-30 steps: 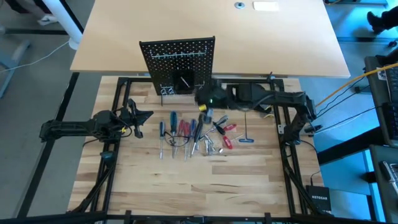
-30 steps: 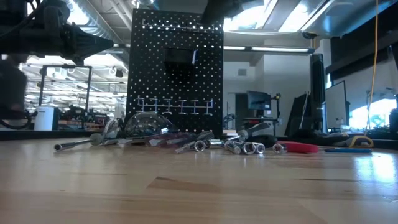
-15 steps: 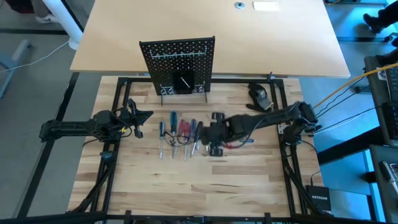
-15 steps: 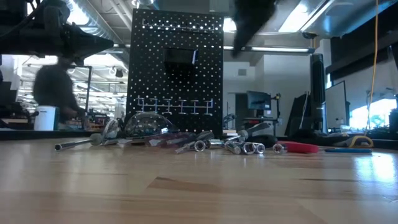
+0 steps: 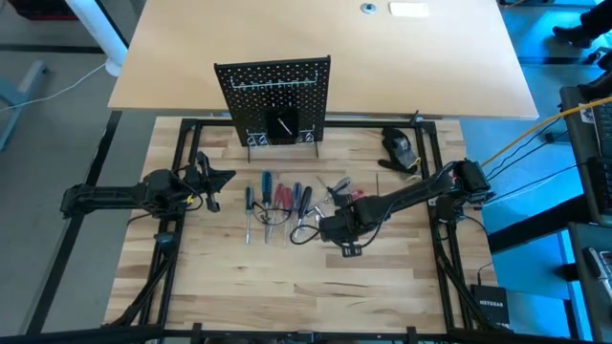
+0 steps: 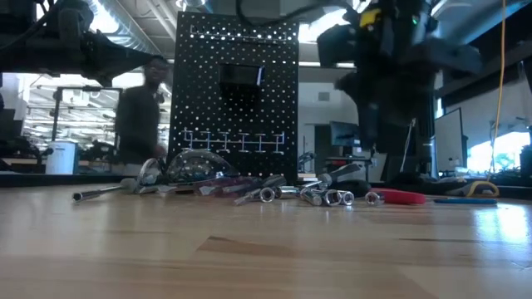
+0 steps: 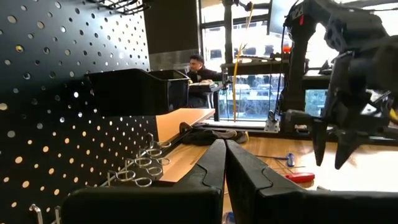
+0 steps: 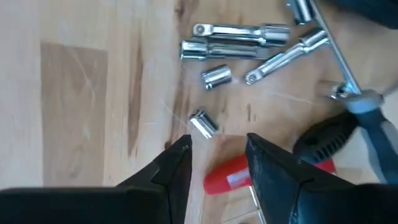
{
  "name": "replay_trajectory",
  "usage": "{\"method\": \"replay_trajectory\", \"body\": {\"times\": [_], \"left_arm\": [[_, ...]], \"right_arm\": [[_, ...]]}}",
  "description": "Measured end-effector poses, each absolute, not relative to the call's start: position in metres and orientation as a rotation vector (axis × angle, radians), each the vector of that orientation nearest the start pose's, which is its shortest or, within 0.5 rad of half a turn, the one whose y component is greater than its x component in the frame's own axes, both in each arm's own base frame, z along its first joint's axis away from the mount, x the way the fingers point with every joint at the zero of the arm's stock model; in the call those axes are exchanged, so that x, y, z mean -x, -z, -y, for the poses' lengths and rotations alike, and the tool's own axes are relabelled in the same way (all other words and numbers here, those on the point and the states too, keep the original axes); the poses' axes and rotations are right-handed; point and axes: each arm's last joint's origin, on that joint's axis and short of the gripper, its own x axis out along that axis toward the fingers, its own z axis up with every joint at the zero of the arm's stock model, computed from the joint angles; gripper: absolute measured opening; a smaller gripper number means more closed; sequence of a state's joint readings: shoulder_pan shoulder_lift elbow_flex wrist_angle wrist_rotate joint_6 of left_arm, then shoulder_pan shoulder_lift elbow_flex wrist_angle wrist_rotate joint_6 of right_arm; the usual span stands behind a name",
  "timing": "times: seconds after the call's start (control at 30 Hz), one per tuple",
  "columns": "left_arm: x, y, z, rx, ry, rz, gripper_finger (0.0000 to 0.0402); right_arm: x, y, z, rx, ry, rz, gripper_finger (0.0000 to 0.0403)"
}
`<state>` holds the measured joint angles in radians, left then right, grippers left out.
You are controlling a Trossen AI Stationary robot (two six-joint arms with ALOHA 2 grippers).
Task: Hang tools onto peg board
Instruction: Put the right metal socket into the black bin on the peg board
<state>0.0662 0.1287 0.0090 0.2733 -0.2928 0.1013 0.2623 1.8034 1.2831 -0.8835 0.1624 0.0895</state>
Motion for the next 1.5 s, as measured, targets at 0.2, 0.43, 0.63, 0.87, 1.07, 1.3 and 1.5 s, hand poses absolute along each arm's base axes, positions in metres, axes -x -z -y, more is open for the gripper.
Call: {"method": "replay_trajectory", "body": {"times": [0.2,0.43,0.63,0.87,1.07,1.3,1.5], "left_arm": [[-0.102,-0.182,-0.015,-0.082,-0.365,0.134,0.0001],[-0.102,-0.182,-0.015,-0.082,-0.366,0.134,0.0001],[-0.102,-0.182,-0.015,-0.079,-0.365,0.135,0.0001],[-0.102,-0.182,-0.015,-0.076,-0.365,0.135,0.0001],[-0.102,-0.182,-0.015,-0.076,-0.365,0.135,0.0001],[-0.102,-0.182,-0.015,-0.076,-0.365,0.135,0.0001],[-0.102,-0.182,-0.015,-0.075,-0.365,0.135,0.0001]], "right_arm": [[-0.324,-0.175,-0.084,0.224,-0.094,-1.353,0.0154],[-0.322,-0.162,-0.082,0.243,-0.097,-1.323,0.0153],[-0.317,-0.152,-0.08,0.285,-0.099,-1.318,0.0153],[-0.315,-0.142,-0.08,0.318,-0.13,-1.274,0.0153],[-0.315,-0.138,-0.072,0.288,-0.118,-1.269,0.0153],[-0.315,-0.135,-0.063,0.234,-0.134,-1.264,0.0122],[-0.316,-0.135,-0.062,0.235,-0.133,-1.259,0.0067]]}}
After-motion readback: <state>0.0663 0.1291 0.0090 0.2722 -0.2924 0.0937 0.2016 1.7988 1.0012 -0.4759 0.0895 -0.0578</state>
